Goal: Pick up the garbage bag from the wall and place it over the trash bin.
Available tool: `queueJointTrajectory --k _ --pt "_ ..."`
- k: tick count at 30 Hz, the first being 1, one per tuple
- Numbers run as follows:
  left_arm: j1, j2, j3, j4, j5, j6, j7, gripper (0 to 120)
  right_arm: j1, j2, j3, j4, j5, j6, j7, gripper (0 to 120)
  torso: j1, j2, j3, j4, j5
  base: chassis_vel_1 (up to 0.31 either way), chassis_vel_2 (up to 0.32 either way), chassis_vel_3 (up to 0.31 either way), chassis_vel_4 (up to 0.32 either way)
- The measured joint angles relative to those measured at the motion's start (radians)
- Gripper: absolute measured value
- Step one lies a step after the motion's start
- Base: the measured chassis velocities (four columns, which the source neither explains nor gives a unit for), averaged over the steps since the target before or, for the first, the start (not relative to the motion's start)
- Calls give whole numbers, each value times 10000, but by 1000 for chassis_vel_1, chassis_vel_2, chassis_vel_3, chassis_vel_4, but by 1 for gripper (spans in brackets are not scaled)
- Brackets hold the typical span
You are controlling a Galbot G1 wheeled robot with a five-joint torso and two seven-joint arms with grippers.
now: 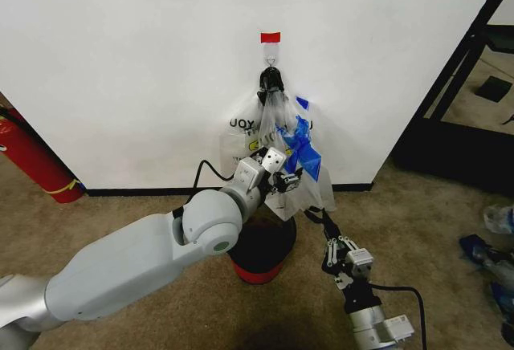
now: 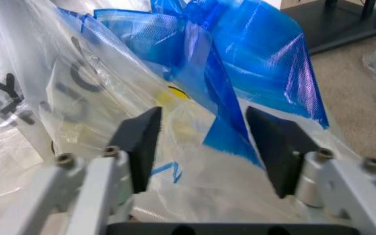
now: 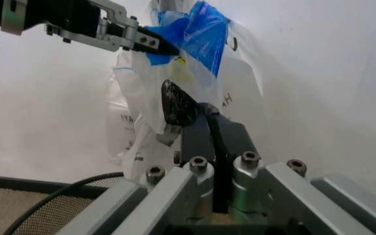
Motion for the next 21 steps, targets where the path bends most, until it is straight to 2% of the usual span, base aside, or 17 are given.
queueJointTrajectory --k 1,2,4,6,8,14,19,21 --pt "17 26 -6 -21 6 -8 3 48 5 5 -13 -17 4 -2 0 0 0 0 0 0 0 0 0 0 0" --pt "39 55 -16 -47 10 -16 7 41 12 10 -23 -28 7 -3 0 0 0 0 0 0 0 0 0 0 0" --pt "43 64 -19 -53 11 -18 8 41 15 11 -26 -31 8 -4 0 0 0 0 0 0 0 0 0 0 0" --pt "81 166 -35 -114 12 -29 18 27 54 12 -35 -44 35 -23 4 0 0 0 0 0 0 0 0 0 0" --pt "95 208 -46 -131 33 -37 21 24 83 9 -35 -48 36 -29 9 0 0 0 0 0 0 0 0 0 0" --pt "239 376 -319 -263 106 -209 13 3 168 -14 -40 -63 4 -41 60 0 0 0 0 -1 0 0 0 0 0" --pt "715 558 -775 -486 133 -553 31 0 188 -58 -63 -39 -120 -68 129 0 0 0 0 -1 0 0 0 0 0" --pt "1008 620 -972 -575 224 -738 51 0 154 -108 -45 55 -244 -70 169 8 0 0 0 1 1 0 0 0 0"
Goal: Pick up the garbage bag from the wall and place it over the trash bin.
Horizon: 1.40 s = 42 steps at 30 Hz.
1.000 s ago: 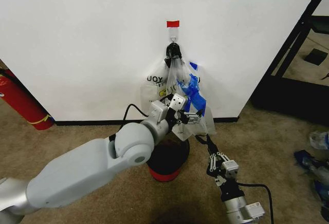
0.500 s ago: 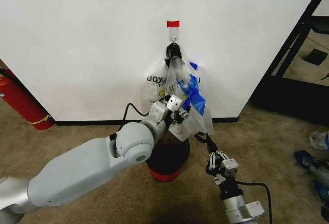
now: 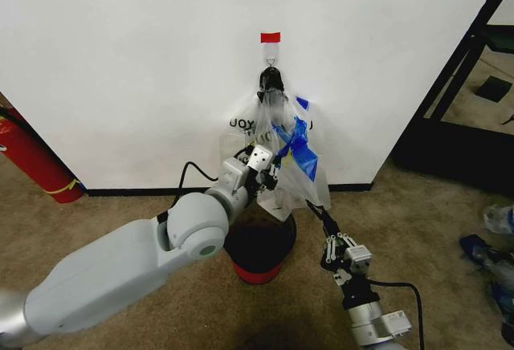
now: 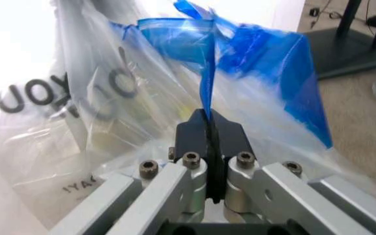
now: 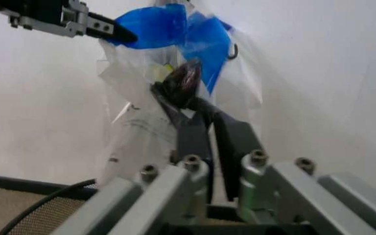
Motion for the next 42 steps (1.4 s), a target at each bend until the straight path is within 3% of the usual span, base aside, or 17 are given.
queueJointTrajectory --k 7,11,17,22,24,27,31,42 --pt "1289 4 -887 -340 730 -719 235 0 -810 -521 562 1110 -1464 -822 738 33 0 0 0 -1 -1 0 0 0 0" --pt "1667 -108 -1070 -368 987 -915 313 0 -972 -964 966 1514 -1207 -1126 894 50 0 1 -1 -5 -2 0 0 0 0" --pt "1859 -211 -1175 -378 1075 -991 364 0 313 -1452 1052 1229 7 -1295 842 71 0 0 0 5 2 0 0 0 0" --pt "1703 -391 -932 -200 1076 -1008 379 0 1387 -2003 1098 580 505 -1622 542 86 0 0 0 -5 3 0 0 0 0" --pt "1593 -458 -785 -112 1071 -1014 377 0 2181 -2389 894 22 1193 -1818 289 97 0 0 1 5 1 0 0 0 0" --pt "1244 -506 -427 55 1014 -1049 377 0 2946 -2703 600 -591 2064 -2029 97 100 1 0 1 -7 0 0 0 0 0" --pt "1029 -435 -326 116 944 -1052 373 0 3957 -2960 -18 -1241 2347 -2242 -52 100 1 0 2 -1 2 0 0 0 0" --pt "933 -351 -306 147 854 -1030 361 0 5976 -2951 -1168 -2268 3139 -3158 35 100 1 0 2 -1 0 0 0 0 0"
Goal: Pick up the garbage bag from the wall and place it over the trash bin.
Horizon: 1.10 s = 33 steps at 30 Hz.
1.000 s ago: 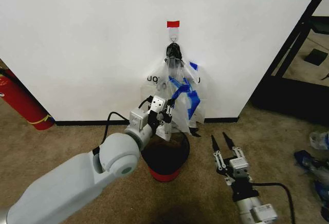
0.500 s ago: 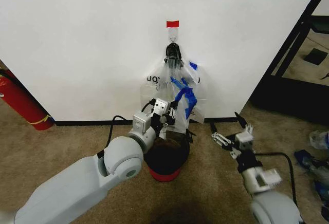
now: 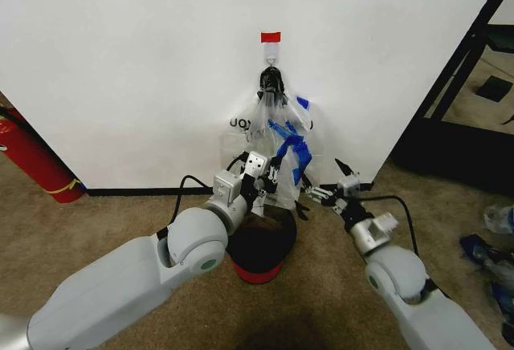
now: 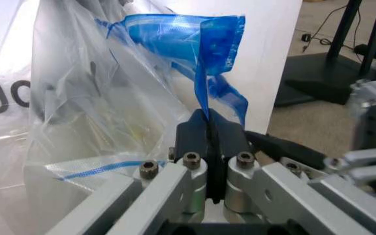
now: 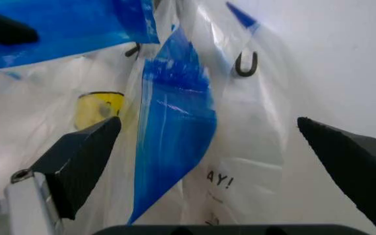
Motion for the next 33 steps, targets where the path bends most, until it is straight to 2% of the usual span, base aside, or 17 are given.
queueJointTrajectory --k 5,7,12,13,19,20,23,26,33 --pt "-13 5 3 0 -16 10 -2 0 507 84 -319 -262 343 -413 50 99 0 0 -1 0 0 0 0 0 0" --pt "-25 26 -11 -15 -18 25 -9 0 754 147 -502 -436 496 -628 91 95 0 0 -1 0 0 0 0 0 0" --pt "-30 128 -111 -212 -101 62 -12 0 993 231 -713 -671 536 -676 189 75 0 0 -1 0 0 0 0 0 0" --pt "-30 128 -111 -212 -101 62 -12 0 993 231 -713 -671 536 -676 189 75 0 0 -1 0 0 0 0 0 0" --pt "50 164 -201 -253 -113 65 -12 0 1056 243 -820 -739 404 -662 235 49 0 0 -1 0 -1 0 0 0 0" --pt "50 164 -201 -253 -113 65 -12 0 1056 243 -820 -739 404 -662 235 49 0 0 -1 0 -1 0 0 0 0" --pt "57 192 -214 -277 -110 62 -11 0 1033 248 -824 -722 324 -602 306 36 0 0 -2 -1 0 0 0 0 0" --pt "58 200 -226 -290 -110 60 -11 0 1020 259 -823 -703 300 -575 347 29 0 0 -2 1 0 0 0 0 0" --pt "192 252 -401 -309 -85 37 -9 0 629 275 -568 -163 184 -416 469 1 -1 0 -2 1 0 0 0 0 0"
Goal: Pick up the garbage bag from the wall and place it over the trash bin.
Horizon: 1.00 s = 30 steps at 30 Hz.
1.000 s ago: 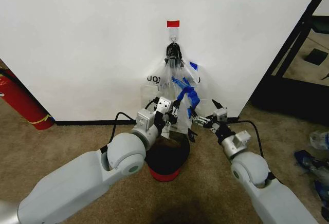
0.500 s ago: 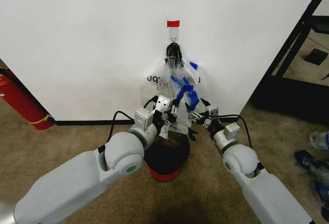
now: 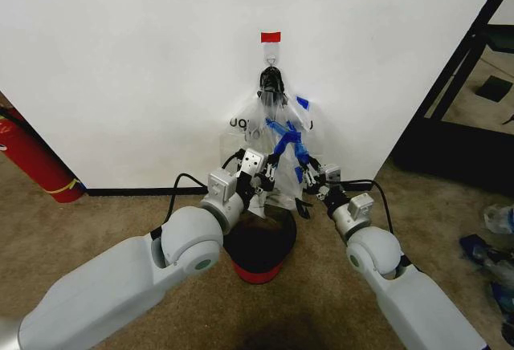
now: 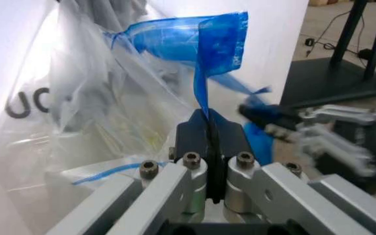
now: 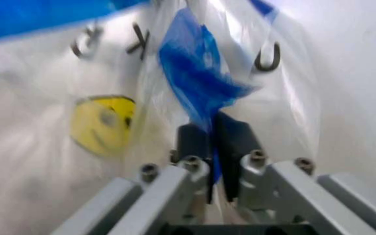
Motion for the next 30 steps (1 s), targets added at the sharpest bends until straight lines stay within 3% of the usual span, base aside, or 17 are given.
queueJointTrajectory --k 9,15,30 --pt "342 145 -482 -198 31 -41 8 0 -776 -210 416 703 -39 114 -7 0 -1 0 0 -2 0 0 0 0 0" --pt "1622 642 -1491 -1003 209 -180 134 0 -2572 -501 1385 1526 -117 494 -258 0 -2 2 -2 -1 1 0 0 0 0" --pt "4504 755 -2933 -1800 1082 -492 416 0 -4113 -543 2217 2132 -505 979 -445 0 -2 3 -1 -1 0 0 0 0 0"
